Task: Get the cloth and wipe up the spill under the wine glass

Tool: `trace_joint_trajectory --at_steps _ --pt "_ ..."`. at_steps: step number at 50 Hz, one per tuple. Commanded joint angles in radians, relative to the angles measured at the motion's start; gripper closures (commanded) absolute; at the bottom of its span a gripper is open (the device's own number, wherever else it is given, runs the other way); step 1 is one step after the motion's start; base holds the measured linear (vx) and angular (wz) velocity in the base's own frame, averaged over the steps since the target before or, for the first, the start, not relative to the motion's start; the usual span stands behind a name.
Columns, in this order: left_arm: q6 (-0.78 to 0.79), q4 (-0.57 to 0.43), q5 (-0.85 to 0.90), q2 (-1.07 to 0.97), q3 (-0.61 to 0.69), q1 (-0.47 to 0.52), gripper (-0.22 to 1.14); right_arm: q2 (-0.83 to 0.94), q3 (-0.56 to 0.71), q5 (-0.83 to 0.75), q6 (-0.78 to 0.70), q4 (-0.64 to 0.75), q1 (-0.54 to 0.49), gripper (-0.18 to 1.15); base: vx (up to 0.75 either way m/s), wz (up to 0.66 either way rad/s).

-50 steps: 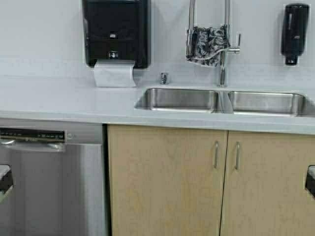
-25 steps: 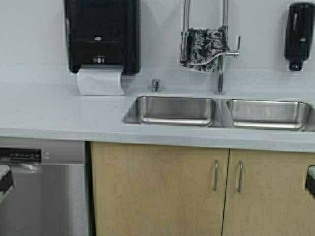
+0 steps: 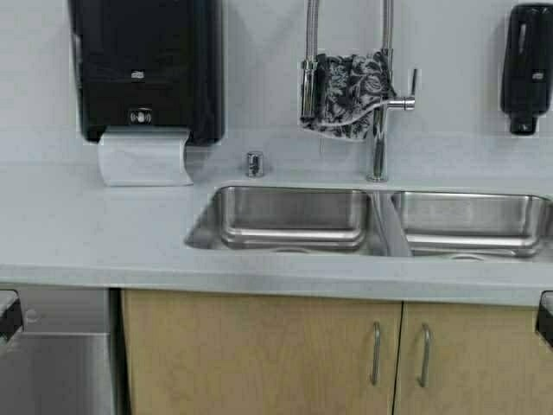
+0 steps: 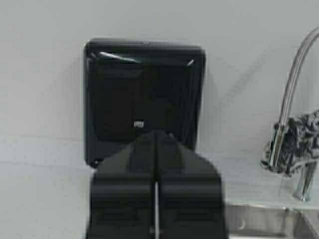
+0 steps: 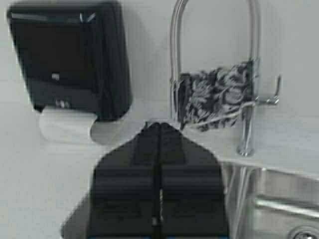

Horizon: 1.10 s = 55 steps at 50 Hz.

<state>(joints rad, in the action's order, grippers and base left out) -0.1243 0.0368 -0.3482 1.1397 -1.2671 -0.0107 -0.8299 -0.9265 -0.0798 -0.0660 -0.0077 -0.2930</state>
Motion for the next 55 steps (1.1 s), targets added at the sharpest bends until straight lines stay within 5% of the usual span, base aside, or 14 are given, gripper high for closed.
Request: trace_joint_trajectory --at_steps 1,33,55 --pt "0.0 -0.009 0.0 0.015 0.0 0.0 0.89 0.104 0.043 -0.038 0.002 -0.002 -0.025 0.91 0.27 -0.03" --pt "-0.017 -0.015 -0.006 0.008 0.005 0.0 0.89 0.65 0.023 -0.517 -0.003 -0.002 -0.107 0.86 0.23 0.0" --pt "-0.021 -0.015 -0.006 0.032 -0.002 0.0 0.89 0.928 0.015 -0.802 -0.034 -0.003 -0.114 0.22 0.21 0.0"
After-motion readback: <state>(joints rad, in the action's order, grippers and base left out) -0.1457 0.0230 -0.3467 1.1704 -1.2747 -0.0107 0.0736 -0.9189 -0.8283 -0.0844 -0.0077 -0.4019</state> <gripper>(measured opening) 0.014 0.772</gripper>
